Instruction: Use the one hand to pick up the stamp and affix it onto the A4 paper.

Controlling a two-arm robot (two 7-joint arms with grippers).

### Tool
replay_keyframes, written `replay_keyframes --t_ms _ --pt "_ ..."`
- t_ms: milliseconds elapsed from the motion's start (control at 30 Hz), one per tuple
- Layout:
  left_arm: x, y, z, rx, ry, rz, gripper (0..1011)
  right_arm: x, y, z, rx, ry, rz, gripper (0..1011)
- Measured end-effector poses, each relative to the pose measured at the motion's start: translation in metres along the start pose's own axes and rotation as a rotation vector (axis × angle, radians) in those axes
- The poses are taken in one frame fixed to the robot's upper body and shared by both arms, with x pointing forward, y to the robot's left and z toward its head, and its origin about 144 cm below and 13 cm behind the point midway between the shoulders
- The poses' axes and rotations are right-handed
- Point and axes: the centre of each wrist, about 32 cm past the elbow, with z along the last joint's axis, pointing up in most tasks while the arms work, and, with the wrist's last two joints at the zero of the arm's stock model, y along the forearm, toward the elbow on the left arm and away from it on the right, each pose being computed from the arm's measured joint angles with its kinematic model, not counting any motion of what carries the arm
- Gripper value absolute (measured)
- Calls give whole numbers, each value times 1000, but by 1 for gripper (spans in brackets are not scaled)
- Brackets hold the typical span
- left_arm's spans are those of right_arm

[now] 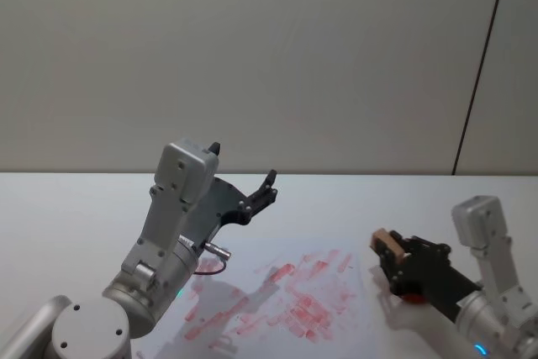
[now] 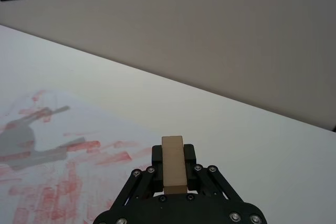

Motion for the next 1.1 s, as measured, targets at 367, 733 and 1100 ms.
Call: replay_keyframes --t_ms 367,733,1100 --pt "0 0 0 0 0 0 1003 -20 16 8 28 2 83 217" --pt "0 0 0 0 0 0 1002 -36 27 0 11 -5 135 217" --pt "0 0 0 0 0 0 1002 -44 35 -11 -16 -15 157 217"
